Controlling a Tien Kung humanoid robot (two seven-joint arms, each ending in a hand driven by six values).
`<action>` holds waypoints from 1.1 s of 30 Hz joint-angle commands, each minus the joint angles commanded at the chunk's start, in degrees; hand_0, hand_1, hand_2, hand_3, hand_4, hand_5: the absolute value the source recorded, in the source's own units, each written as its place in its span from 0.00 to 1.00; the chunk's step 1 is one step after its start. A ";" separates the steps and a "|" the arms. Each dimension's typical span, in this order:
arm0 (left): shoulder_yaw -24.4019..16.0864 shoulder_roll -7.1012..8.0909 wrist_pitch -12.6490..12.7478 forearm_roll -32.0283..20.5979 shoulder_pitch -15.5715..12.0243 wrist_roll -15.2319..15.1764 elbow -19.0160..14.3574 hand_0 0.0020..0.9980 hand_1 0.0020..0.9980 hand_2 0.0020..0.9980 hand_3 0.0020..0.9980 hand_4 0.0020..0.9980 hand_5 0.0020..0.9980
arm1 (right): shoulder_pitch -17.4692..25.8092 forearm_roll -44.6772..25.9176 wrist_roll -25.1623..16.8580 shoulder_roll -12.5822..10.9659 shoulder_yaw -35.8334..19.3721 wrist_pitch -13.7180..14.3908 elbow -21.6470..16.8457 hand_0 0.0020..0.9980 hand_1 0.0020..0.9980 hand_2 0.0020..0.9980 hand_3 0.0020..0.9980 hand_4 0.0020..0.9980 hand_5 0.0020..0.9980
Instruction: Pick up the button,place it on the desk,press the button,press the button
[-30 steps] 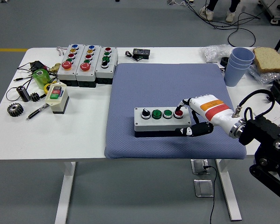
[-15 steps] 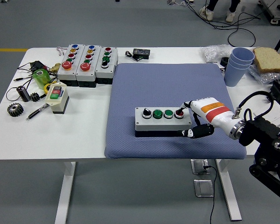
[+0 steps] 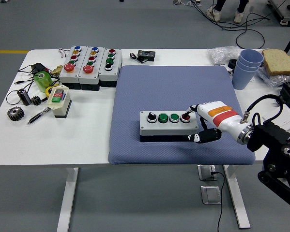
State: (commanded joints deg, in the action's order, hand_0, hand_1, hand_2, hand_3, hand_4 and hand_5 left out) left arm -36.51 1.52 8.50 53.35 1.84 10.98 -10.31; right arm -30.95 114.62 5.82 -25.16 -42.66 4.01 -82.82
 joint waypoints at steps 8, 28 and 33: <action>-0.05 -0.03 -0.04 0.06 0.01 0.04 0.00 0.65 0.70 0.73 0.64 0.39 0.74 | -0.85 0.59 0.81 1.85 -0.91 0.30 -0.59 0.06 0.00 0.19 0.65 0.89 0.56; 0.08 -0.05 -0.11 -0.18 0.09 -0.02 0.00 0.65 0.70 0.73 0.64 0.39 0.73 | -1.60 -0.21 1.02 3.94 1.84 -1.58 1.76 0.06 0.00 0.19 0.64 0.89 0.56; -0.18 -0.12 -0.15 0.11 -0.03 0.08 0.00 0.65 0.70 0.73 0.64 0.39 0.73 | -1.46 -0.77 1.20 4.11 2.38 -2.46 2.76 0.06 0.00 0.19 0.64 0.89 0.56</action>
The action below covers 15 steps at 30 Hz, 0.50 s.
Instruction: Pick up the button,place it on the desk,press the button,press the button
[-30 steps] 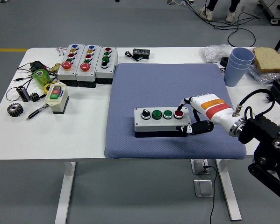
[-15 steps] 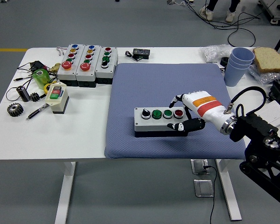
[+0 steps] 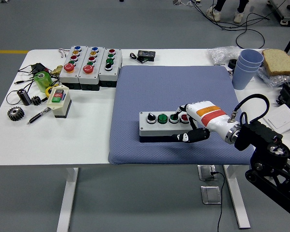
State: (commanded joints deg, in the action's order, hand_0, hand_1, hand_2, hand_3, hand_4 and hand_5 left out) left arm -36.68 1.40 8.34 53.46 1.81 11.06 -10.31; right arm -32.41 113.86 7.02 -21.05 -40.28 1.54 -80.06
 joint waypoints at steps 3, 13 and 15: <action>-0.09 -0.01 -0.01 0.09 -0.12 0.00 0.00 0.65 0.70 0.73 0.64 0.39 0.73 | 0.11 -0.04 0.06 -0.02 0.27 -0.26 0.06 0.06 0.00 0.19 0.64 0.89 0.56; -0.22 0.03 0.01 0.53 -0.40 0.03 0.00 0.65 0.71 0.73 0.64 0.39 0.73 | 0.89 -2.13 -0.99 -0.19 -3.68 3.47 -2.06 0.06 0.00 0.19 0.64 0.89 0.56; -0.30 0.04 0.00 0.67 -0.41 0.04 0.00 0.65 0.71 0.73 0.64 0.39 0.73 | 1.04 -3.33 -1.41 -0.28 -4.69 4.62 -2.50 0.06 0.00 0.19 0.64 0.89 0.56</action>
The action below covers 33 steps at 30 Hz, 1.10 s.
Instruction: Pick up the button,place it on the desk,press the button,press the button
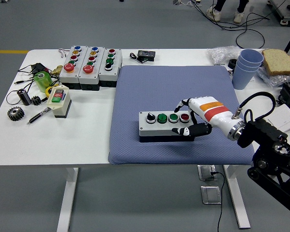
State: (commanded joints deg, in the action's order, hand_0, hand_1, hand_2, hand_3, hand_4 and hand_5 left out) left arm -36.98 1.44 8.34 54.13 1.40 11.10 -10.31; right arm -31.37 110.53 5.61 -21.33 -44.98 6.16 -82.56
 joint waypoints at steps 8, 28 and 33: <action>-0.03 0.06 0.04 0.20 -0.18 -0.06 0.00 0.65 0.71 0.73 0.64 0.39 0.74 | 4.28 -16.22 -5.15 -0.42 -9.05 8.21 -1.48 0.37 0.29 0.47 0.72 0.88 0.55; 1.48 0.22 0.25 -1.55 0.34 -0.51 0.00 0.65 0.71 0.73 0.64 0.39 0.73 | 19.12 -64.63 -14.07 2.29 -27.71 8.18 -3.55 0.73 0.68 0.73 0.71 0.87 0.48; 1.80 0.23 0.31 -1.96 0.36 -0.58 0.00 0.65 0.71 0.73 0.64 0.39 0.74 | 20.30 -76.05 -14.07 2.92 -28.44 8.11 -3.57 0.73 0.68 0.72 0.71 0.86 0.46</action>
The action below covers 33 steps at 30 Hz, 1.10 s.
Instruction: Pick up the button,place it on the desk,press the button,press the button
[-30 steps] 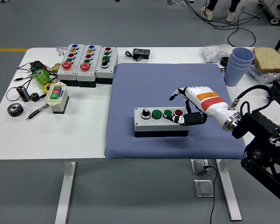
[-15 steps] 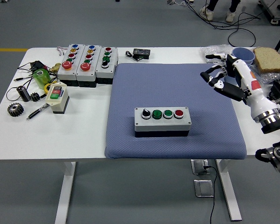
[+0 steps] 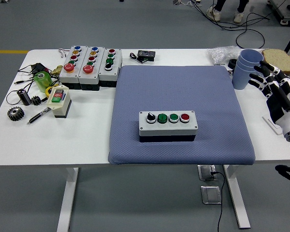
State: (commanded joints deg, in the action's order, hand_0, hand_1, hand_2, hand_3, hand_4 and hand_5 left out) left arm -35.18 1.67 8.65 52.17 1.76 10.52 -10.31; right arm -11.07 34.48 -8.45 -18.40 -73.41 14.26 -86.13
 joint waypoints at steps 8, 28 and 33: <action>-0.23 -0.08 -0.02 0.26 0.01 0.07 0.00 0.65 0.71 0.73 0.64 0.39 0.74 | 1.20 -5.70 0.22 0.95 -0.24 -0.26 0.20 0.73 0.68 0.72 0.70 0.85 0.45; -1.27 -0.25 -0.06 1.56 0.01 0.26 0.00 0.65 0.71 0.73 0.64 0.38 0.73 | 2.24 -6.15 0.83 1.29 -0.32 -0.84 0.02 0.72 0.68 0.71 0.69 0.82 0.41; -1.25 -0.25 -0.01 1.64 -0.21 0.20 0.00 0.65 0.71 0.73 0.64 0.38 0.74 | 2.41 -6.21 0.99 1.15 -0.11 -0.84 -0.01 0.72 0.68 0.70 0.69 0.82 0.41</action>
State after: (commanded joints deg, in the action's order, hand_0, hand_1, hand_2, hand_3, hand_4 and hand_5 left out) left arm -36.43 1.42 8.63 53.81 1.56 10.72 -10.31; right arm -8.67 28.27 -7.46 -17.25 -73.52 13.42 -86.13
